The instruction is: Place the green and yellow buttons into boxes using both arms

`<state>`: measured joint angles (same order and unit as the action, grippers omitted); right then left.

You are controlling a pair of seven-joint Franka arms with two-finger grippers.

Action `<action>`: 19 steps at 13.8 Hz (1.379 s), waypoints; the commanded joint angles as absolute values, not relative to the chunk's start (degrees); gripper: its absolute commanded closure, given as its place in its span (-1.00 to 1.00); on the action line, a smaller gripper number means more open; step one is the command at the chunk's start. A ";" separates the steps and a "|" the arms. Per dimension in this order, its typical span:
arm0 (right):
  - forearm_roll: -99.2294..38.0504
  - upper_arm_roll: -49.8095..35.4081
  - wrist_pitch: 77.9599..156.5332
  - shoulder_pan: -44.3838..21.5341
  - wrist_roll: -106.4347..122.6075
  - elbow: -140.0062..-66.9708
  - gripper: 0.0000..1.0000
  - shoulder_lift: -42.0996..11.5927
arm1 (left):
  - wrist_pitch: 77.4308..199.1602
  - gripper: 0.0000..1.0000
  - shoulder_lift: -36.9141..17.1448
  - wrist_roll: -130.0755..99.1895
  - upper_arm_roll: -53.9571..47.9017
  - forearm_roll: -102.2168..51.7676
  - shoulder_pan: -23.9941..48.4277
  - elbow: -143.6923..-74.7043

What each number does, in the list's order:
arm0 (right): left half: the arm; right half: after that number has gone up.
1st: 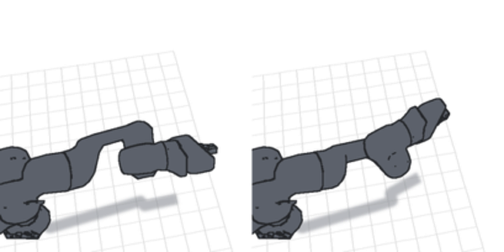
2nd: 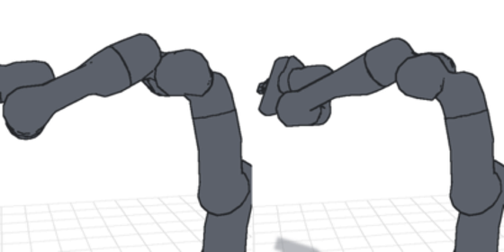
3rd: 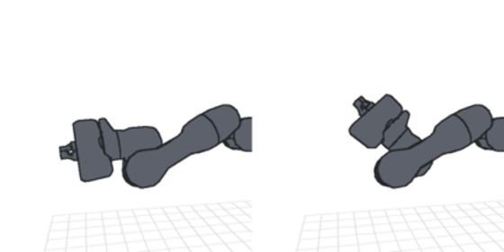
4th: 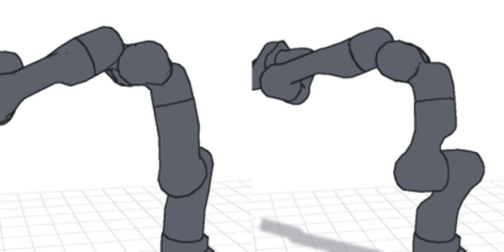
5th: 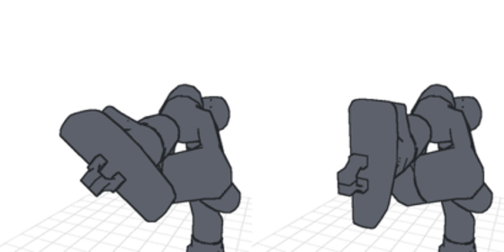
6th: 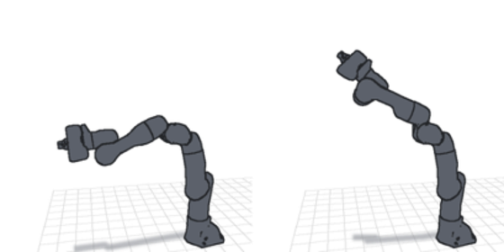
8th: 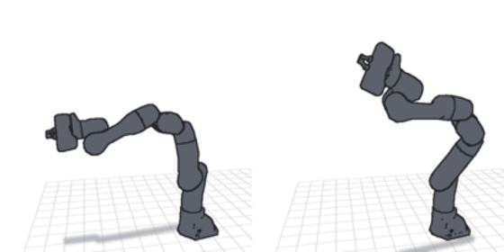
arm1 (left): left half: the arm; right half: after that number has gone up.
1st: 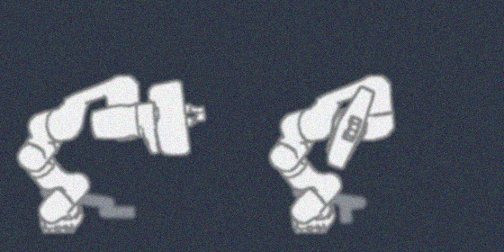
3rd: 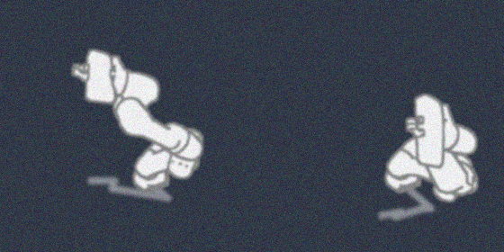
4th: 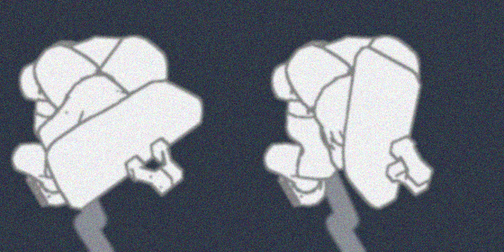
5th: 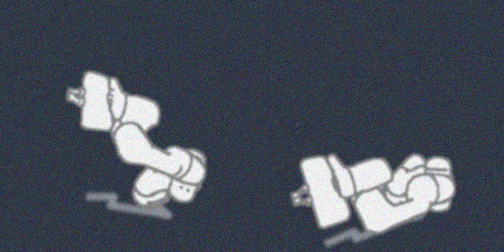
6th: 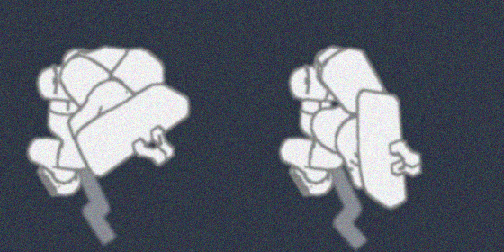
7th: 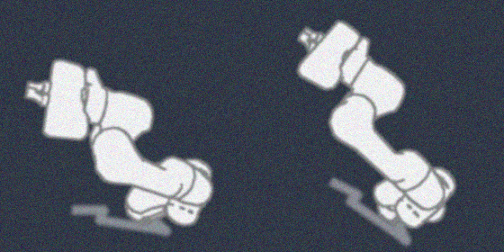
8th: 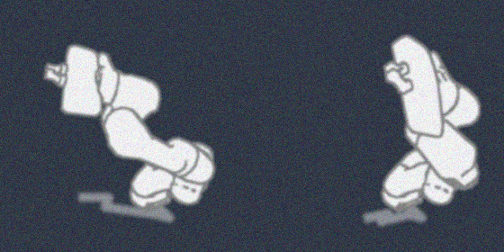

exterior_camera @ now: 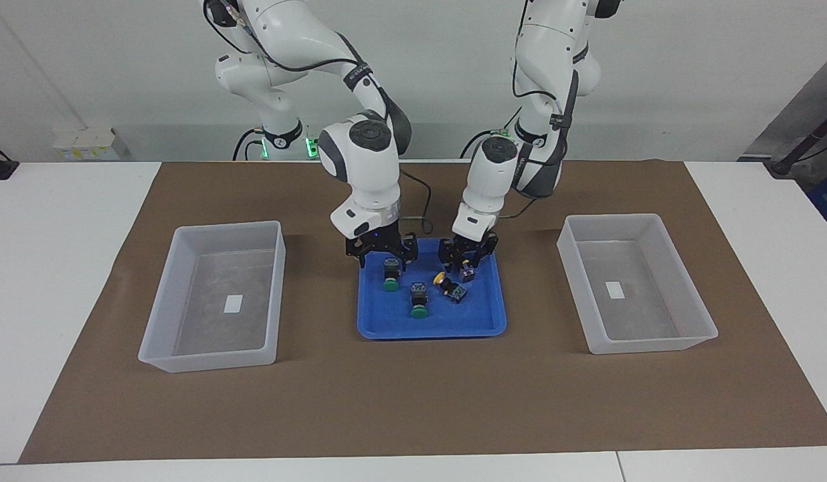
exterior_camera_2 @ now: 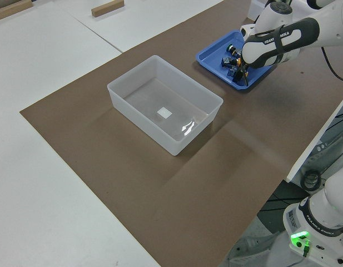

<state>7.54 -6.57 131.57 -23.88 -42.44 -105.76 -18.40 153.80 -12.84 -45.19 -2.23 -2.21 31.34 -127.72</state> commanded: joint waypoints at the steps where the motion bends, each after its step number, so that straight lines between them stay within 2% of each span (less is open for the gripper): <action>1: 9.40 -6.42 134.91 -25.74 -45.26 -108.80 -1.00 -18.54 | 154.78 0.10 -12.83 -46.23 -1.49 -2.81 32.61 -127.88; 3: 11.85 -6.42 135.26 -26.28 -46.14 -109.59 -1.00 -19.42 | 154.69 0.65 -12.92 -46.14 -1.49 -2.81 32.52 -127.62; 5: 13.71 -6.42 136.23 -26.72 -46.23 -110.82 -1.00 -19.42 | 153.99 1.00 -12.92 -46.23 -1.41 -2.81 32.34 -127.35; 8: 13.71 -6.50 138.77 -26.89 -46.23 -113.64 -1.00 -18.98 | 150.49 1.00 -12.83 -46.14 -1.32 -2.81 31.73 -124.47; 11: 13.71 -6.50 140.45 -26.98 -46.06 -115.13 -0.79 -19.34 | 135.32 1.00 -11.43 -44.92 -1.14 -2.64 28.32 -115.00; 13: 13.71 -6.50 140.62 -27.07 -46.49 -115.58 -0.50 -19.34 | 127.65 1.00 -10.64 -41.33 -1.14 -2.55 25.07 -109.62; 14: 13.71 -6.50 140.71 -27.07 -46.41 -115.58 -0.06 -19.34 | 125.09 1.00 -9.59 -38.70 -1.23 -2.64 22.61 -107.86; 16: 13.71 -6.59 140.71 -27.16 -46.32 -115.58 0.98 -19.34 | 120.79 1.00 -8.97 -34.48 -1.23 -2.64 18.83 -104.96; 19: 13.45 -6.85 139.66 -27.07 -46.50 -115.40 1.00 -18.29 | 116.72 1.00 -8.88 -23.86 -1.40 -2.90 12.07 -102.39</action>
<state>12.37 -6.58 139.27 -27.22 -44.92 -114.41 -19.87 119.19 -8.78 -30.08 -0.68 -2.26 16.16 -103.72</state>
